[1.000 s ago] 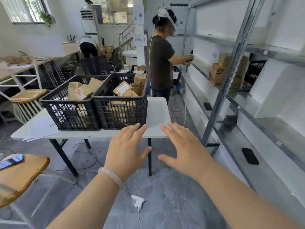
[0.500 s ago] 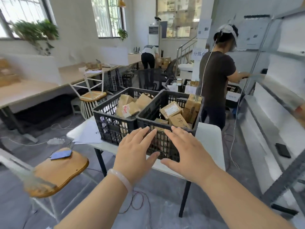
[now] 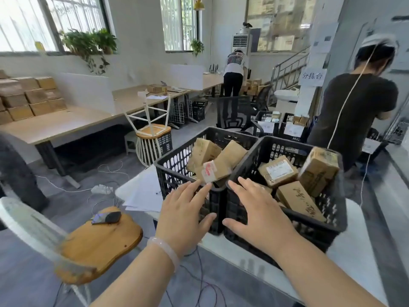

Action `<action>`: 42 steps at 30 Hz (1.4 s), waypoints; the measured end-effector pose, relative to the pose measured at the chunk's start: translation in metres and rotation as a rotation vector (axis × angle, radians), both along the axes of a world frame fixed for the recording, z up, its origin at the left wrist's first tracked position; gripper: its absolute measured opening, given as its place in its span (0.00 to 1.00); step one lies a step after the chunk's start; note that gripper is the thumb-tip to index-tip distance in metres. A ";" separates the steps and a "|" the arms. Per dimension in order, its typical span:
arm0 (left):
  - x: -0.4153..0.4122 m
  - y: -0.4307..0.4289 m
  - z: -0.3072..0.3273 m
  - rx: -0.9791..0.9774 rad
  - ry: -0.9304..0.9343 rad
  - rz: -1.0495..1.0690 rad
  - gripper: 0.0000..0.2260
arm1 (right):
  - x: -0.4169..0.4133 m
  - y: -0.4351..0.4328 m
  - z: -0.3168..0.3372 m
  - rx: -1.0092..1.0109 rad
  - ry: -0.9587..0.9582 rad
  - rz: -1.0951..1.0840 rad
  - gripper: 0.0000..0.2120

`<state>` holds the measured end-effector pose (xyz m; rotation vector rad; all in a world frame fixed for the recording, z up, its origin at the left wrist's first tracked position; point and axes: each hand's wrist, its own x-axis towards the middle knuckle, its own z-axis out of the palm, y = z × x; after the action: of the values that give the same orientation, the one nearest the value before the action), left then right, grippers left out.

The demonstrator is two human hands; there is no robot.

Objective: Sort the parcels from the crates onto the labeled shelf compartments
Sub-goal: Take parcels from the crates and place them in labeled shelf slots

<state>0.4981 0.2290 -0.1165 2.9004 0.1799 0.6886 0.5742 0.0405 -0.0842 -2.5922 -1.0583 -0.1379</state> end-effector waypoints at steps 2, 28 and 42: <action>0.018 0.034 0.000 -0.016 0.015 -0.011 0.31 | 0.015 0.034 -0.001 0.006 0.011 -0.026 0.40; 0.269 0.164 -0.023 -0.754 0.706 -0.265 0.17 | 0.211 0.176 -0.030 0.216 0.506 -0.610 0.33; 0.331 0.183 -0.027 -1.367 0.764 -0.189 0.32 | 0.244 0.192 0.003 0.477 0.460 -0.600 0.16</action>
<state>0.8294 0.4118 -0.1433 1.6339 0.2905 -0.4873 0.8186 0.2329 -0.0815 -2.2493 -0.0561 0.0608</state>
